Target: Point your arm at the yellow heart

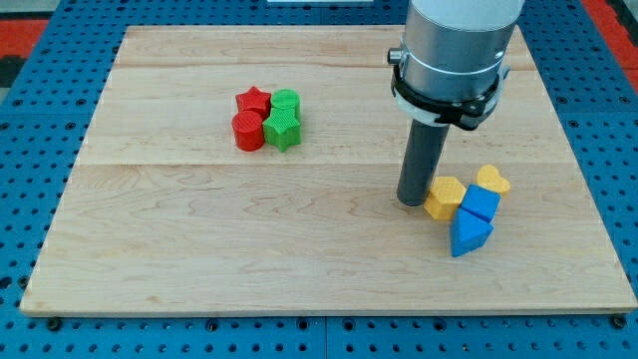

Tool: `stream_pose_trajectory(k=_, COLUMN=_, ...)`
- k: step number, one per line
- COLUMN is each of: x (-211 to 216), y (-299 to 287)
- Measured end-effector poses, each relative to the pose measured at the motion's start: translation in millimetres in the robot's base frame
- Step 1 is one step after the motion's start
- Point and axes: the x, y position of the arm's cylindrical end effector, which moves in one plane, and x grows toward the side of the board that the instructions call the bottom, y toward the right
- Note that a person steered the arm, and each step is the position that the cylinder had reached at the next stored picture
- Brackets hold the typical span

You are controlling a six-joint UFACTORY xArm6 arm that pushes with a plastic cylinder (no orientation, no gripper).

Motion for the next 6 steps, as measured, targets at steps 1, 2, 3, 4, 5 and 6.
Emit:
stream_pose_trajectory(k=1, x=0.0, y=0.0)
stream_pose_trajectory(k=2, x=-0.2, y=-0.6)
stream_pose_trajectory(k=3, x=-4.3, y=-4.8)
stream_pose_trajectory(k=4, x=-8.1, y=-2.9)
stream_pose_trajectory(k=5, x=-51.0, y=-10.1)
stream_pose_trajectory(k=6, x=-74.0, y=26.2)
